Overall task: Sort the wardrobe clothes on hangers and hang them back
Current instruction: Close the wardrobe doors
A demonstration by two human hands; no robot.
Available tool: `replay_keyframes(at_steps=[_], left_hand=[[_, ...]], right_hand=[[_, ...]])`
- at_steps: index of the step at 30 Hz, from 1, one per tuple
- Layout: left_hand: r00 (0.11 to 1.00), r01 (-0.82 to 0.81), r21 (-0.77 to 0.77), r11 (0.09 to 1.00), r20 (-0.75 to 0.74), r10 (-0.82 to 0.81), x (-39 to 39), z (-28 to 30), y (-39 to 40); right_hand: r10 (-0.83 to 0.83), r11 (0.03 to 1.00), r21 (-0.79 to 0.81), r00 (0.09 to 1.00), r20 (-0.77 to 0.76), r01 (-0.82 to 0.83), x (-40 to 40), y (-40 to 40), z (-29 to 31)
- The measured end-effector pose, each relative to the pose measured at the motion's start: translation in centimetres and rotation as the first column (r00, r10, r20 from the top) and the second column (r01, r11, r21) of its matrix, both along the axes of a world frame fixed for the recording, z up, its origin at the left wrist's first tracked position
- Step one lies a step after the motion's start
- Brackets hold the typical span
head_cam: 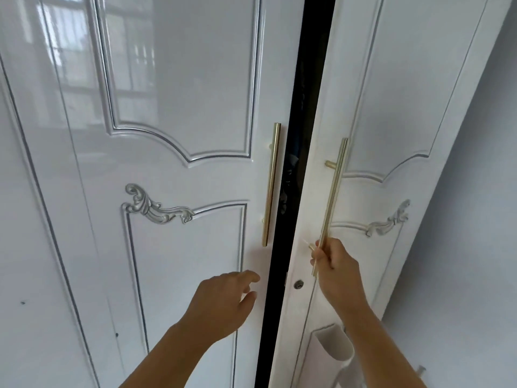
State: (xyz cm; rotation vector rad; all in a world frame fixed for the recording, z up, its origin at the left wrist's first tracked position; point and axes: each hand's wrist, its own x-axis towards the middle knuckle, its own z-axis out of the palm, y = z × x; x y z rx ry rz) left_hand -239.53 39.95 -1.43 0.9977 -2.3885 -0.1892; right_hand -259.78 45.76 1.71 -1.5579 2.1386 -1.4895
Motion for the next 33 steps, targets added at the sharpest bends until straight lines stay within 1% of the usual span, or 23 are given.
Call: replay_keyframes(at_steps=[3, 7, 8, 11, 12, 16, 20, 22, 24, 27, 29, 31, 32, 33], left_hand=[[1.0, -0.021, -0.027, 0.999, 0.022, 0.022, -2.3, 0.8, -1.5], [0.995, -0.088, -0.031, 0.996, 0.042, 0.089, -5.7, 1.3, -3.7], [0.994, -0.103, -0.035, 0.994, 0.02, 0.104, -6.6, 1.3, -4.2], [0.98, -0.129, -0.01, 0.992, -0.155, 0.125, -8.8, 0.8, -5.5], [0.975, -0.122, -0.021, 0.992, -0.192, 0.115, -9.3, 0.6, -5.8], [0.966, -0.072, -0.193, 0.979, -0.258, 0.02, -10.4, -0.4, -6.8], [0.973, -0.092, -0.342, 0.935, -0.233, 0.011, -10.4, -0.5, -7.3], [0.98, -0.089, -0.368, 0.926, -0.197, 0.016, -10.6, -0.9, -7.4], [0.989, -0.104, -0.351, 0.931, -0.139, 0.059, -10.9, -1.2, -7.4], [0.979, -0.201, -0.344, 0.917, -0.041, 0.2, -11.4, -1.4, -7.4], [0.965, -0.247, -0.317, 0.916, 0.011, 0.264, -11.7, -1.4, -7.3], [0.962, -0.229, -0.168, 0.959, 0.114, 0.249, -11.9, -0.5, -6.5], [0.969, -0.2, -0.161, 0.967, 0.116, 0.219, -12.0, -0.7, -6.4], [0.973, -0.203, -0.155, 0.967, 0.082, 0.217, -11.9, -1.3, -6.5]], right_hand=[[0.052, 0.996, 0.073, 0.998, -0.047, -0.048, -0.4, -2.3, 0.1], [0.098, 0.994, 0.054, 0.995, -0.036, -0.096, -1.0, -4.7, 0.1], [0.109, 0.993, 0.043, 0.994, -0.027, -0.107, -1.0, -5.1, 0.1], [0.128, 0.992, 0.003, 0.992, -0.021, -0.128, -1.4, -6.5, -0.4], [0.127, 0.992, -0.011, 0.992, -0.021, -0.127, -1.5, -6.8, -0.6], [0.139, 0.986, -0.102, 0.989, 0.048, -0.134, -1.9, -7.7, -1.5], [0.155, 0.969, -0.211, 0.981, 0.117, -0.128, -1.7, -8.2, -1.6], [0.159, 0.961, -0.248, 0.979, 0.131, -0.124, -1.6, -8.8, -1.5], [0.177, 0.956, -0.259, 0.975, 0.136, -0.137, -1.7, -9.6, -1.6], [0.204, 0.948, -0.269, 0.973, 0.11, -0.168, -2.0, -10.3, -1.8], [0.231, 0.941, -0.274, 0.968, 0.094, -0.198, -2.3, -10.4, -1.7], [0.283, 0.934, -0.262, 0.951, 0.124, -0.244, -2.6, -10.3, -1.5], [0.31, 0.929, -0.254, 0.94, 0.139, -0.269, -2.8, -10.2, -1.3], [0.329, 0.926, -0.241, 0.935, 0.137, -0.29, -3.0, -10.0, -1.1]])
